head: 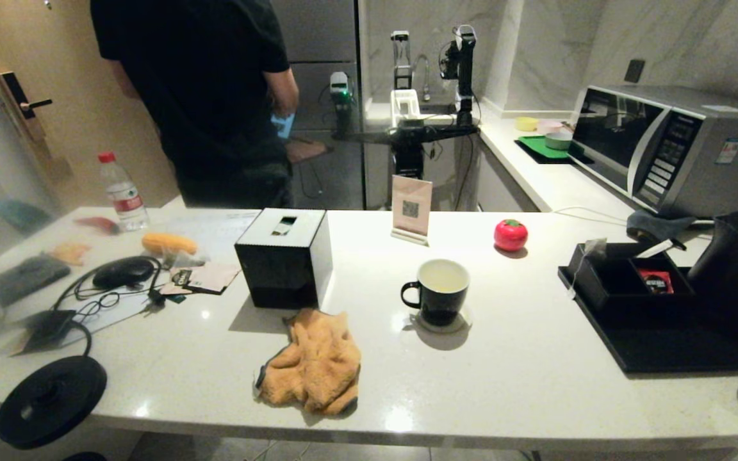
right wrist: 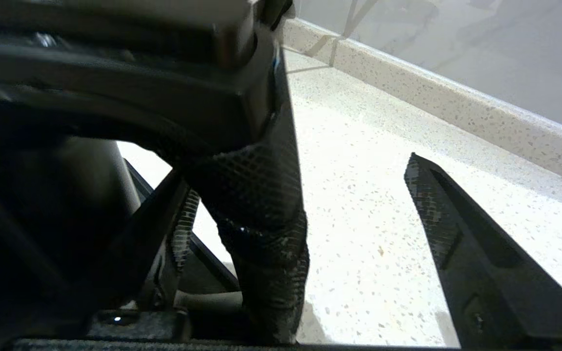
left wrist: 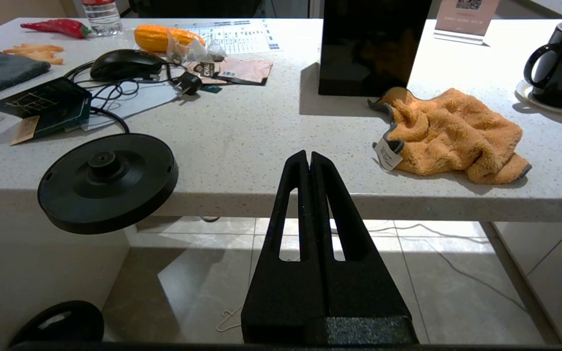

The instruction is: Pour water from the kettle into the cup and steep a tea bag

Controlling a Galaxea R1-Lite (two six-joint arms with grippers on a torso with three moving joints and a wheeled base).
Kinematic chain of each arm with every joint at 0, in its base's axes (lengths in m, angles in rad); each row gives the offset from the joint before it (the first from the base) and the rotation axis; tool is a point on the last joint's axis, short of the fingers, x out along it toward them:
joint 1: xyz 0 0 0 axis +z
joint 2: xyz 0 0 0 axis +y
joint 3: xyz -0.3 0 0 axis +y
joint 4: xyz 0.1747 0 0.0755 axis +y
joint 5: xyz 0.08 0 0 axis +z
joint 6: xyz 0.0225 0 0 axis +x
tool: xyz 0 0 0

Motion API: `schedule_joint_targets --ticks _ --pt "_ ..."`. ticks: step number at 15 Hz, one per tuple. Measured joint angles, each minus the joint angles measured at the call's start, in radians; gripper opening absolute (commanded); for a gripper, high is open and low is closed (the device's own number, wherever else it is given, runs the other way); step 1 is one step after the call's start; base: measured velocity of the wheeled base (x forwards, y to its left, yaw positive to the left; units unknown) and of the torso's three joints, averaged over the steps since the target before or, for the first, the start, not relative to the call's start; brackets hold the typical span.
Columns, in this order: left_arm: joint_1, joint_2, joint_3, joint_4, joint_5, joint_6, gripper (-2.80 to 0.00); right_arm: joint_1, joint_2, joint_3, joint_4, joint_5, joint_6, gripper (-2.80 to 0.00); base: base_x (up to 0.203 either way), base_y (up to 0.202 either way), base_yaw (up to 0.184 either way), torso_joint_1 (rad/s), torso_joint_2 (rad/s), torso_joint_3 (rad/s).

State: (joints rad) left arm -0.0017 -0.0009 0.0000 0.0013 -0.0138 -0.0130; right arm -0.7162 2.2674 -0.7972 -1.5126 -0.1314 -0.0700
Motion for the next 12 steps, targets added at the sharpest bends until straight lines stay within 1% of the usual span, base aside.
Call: schedule_joint_targets --ticks 5,12 --pt "0.0 0.0 0.0 0.0 0.0 0.0 -2.8 0.0 -0.044 0.03 0.006 0.002 0.001 0.0 0.0 0.0 0.0 0.0 0.0 0.0" --pt "0.0 0.0 0.0 0.0 0.0 0.0 -2.8 -0.001 -0.112 0.14 0.008 0.0 -0.002 0.0 0.0 0.0 0.0 0.0 0.0 0.0"
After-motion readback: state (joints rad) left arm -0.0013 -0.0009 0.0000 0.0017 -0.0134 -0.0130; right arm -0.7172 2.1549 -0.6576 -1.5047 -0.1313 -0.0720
